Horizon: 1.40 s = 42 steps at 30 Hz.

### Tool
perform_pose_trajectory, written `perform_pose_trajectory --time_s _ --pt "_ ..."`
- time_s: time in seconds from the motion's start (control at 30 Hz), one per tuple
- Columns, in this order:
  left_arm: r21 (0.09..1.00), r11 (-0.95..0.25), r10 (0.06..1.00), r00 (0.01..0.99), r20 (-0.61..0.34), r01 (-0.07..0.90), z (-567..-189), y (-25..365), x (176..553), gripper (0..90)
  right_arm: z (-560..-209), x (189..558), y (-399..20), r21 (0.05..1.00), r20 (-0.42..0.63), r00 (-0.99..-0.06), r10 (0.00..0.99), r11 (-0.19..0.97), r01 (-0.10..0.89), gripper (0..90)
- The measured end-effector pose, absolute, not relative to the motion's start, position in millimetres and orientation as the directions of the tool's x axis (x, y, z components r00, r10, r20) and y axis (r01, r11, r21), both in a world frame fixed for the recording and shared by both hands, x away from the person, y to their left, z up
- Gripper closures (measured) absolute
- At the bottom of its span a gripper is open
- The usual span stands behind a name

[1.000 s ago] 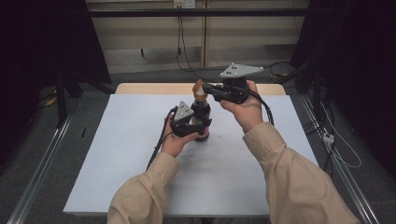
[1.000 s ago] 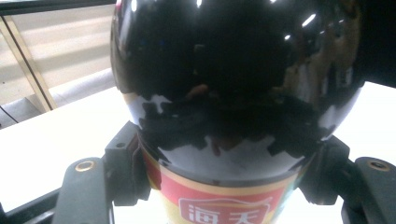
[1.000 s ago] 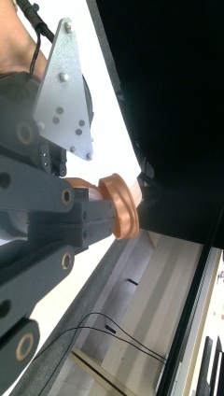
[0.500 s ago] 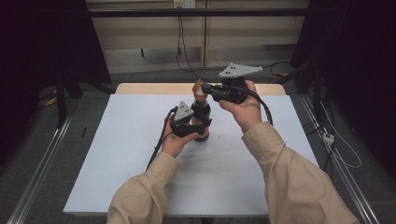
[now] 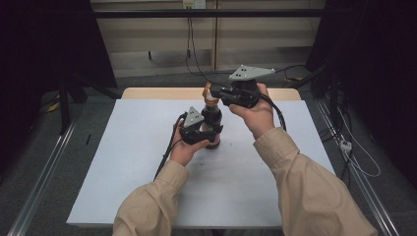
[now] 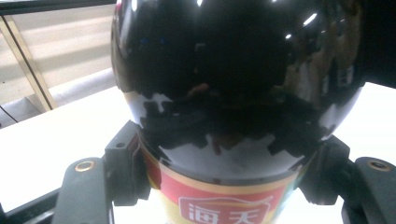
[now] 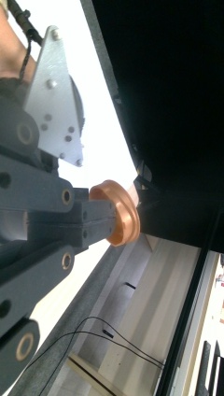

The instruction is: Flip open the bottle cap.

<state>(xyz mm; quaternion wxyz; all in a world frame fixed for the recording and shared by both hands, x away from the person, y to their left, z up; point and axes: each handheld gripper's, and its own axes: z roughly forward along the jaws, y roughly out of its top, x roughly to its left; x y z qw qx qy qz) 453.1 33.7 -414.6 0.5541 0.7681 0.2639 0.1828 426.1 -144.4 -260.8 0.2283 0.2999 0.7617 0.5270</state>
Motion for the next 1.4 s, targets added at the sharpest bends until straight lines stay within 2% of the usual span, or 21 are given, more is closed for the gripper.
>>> perform_pose_trajectory --time_s 0.77,0.87,0.93,1.17,1.27,1.4 --pt "0.956 -0.224 0.614 0.789 -0.012 0.189 -417 35 453 29.5 -267 421 -161 0.949 -0.012 -0.711 0.703 0.233 0.214 89.2" --pt "0.954 -0.232 0.612 0.791 -0.01 0.191 -417 36 453 29.3 -269 421 -162 0.95 -0.008 -0.708 0.707 0.227 0.216 81.2" --pt "0.952 -0.236 0.607 0.795 -0.011 0.193 -416 37 452 28.4 -270 420 -163 0.951 -0.013 -0.707 0.707 0.228 0.21 79.0" --pt "0.946 -0.23 0.594 0.803 -0.049 0.228 -413 42 449 20.7 -273 417 -168 0.953 0.001 -0.699 0.715 0.211 0.217 58.8" --pt "0.945 -0.208 0.591 0.802 -0.084 0.252 -411 47 447 17.0 -275 414 -171 0.954 0.004 -0.696 0.718 0.205 0.217 52.1" --pt "0.942 -0.217 0.585 0.807 -0.084 0.256 -409 56 444 15.9 -282 411 -174 0.956 0.014 -0.691 0.723 0.193 0.222 44.8"
